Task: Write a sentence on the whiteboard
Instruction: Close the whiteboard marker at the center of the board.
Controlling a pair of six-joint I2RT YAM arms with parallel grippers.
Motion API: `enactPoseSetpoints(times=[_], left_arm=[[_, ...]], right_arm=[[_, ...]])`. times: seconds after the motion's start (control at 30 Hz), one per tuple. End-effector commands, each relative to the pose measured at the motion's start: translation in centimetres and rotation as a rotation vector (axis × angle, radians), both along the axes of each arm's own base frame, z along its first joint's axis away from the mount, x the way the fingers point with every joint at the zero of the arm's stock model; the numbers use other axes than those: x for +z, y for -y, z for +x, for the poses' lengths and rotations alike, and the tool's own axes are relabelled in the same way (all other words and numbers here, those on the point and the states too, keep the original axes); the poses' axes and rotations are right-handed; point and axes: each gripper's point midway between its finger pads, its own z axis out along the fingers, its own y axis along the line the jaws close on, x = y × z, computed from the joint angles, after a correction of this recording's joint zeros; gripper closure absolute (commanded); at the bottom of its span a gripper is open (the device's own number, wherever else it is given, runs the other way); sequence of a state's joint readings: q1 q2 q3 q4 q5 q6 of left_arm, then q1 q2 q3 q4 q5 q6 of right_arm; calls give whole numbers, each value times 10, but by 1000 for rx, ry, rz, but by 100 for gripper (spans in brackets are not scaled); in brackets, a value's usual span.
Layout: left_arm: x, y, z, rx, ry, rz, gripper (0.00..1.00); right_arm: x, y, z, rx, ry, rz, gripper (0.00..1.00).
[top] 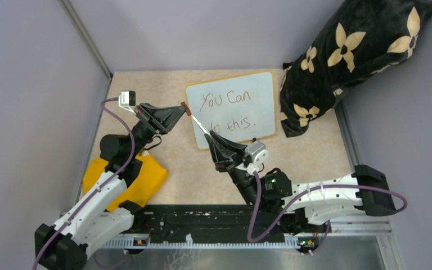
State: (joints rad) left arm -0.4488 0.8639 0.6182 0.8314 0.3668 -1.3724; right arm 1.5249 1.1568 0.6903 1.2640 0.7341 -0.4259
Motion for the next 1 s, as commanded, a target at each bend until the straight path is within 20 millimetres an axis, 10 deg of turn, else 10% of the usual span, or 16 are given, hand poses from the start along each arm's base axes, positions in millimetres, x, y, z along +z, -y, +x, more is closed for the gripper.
enactPoseSetpoints(times=[0.0, 0.97], left_arm=[[10, 0, -10, -24, 60, -3, 100], [29, 4, -6, -89, 38, -74, 100]], right_arm=[[26, 4, -3, 3, 1, 81, 100], [42, 9, 16, -133, 88, 103, 100]])
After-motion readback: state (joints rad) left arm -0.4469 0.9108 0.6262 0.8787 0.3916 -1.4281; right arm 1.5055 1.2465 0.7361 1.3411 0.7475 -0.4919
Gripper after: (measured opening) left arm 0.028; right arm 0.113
